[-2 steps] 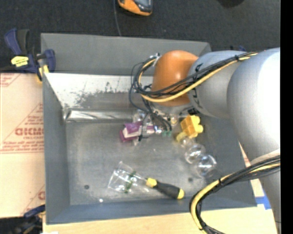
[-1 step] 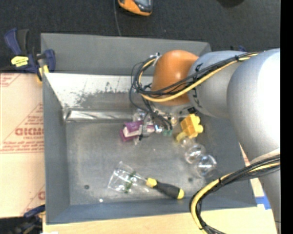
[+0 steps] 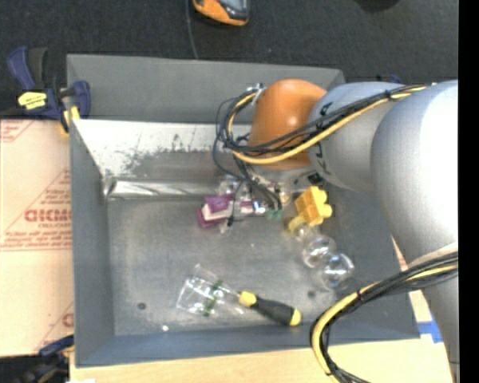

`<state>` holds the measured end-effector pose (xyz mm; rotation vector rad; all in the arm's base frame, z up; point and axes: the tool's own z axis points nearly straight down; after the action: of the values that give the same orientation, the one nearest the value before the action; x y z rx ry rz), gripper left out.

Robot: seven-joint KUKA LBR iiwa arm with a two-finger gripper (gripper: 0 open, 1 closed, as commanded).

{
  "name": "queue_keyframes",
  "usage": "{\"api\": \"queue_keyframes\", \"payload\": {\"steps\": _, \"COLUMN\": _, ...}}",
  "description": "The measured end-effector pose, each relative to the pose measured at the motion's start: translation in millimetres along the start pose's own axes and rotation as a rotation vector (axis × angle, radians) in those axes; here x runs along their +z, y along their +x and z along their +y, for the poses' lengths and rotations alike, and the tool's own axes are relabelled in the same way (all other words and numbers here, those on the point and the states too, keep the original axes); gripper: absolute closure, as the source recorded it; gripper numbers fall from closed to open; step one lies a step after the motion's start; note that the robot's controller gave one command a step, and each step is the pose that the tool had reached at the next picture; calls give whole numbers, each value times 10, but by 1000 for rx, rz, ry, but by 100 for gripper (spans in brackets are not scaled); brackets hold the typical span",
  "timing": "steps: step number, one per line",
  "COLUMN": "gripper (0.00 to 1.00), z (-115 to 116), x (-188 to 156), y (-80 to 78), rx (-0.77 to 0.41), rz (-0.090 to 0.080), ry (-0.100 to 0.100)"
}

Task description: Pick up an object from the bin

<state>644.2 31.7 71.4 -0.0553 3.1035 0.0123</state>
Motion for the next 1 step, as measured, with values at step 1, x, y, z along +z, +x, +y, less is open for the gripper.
{"api": "queue_keyframes", "payload": {"steps": 1, "gripper": 100, "z": -16, "x": -823, "y": -49, "rx": -16, "rz": 7, "ry": 2}}
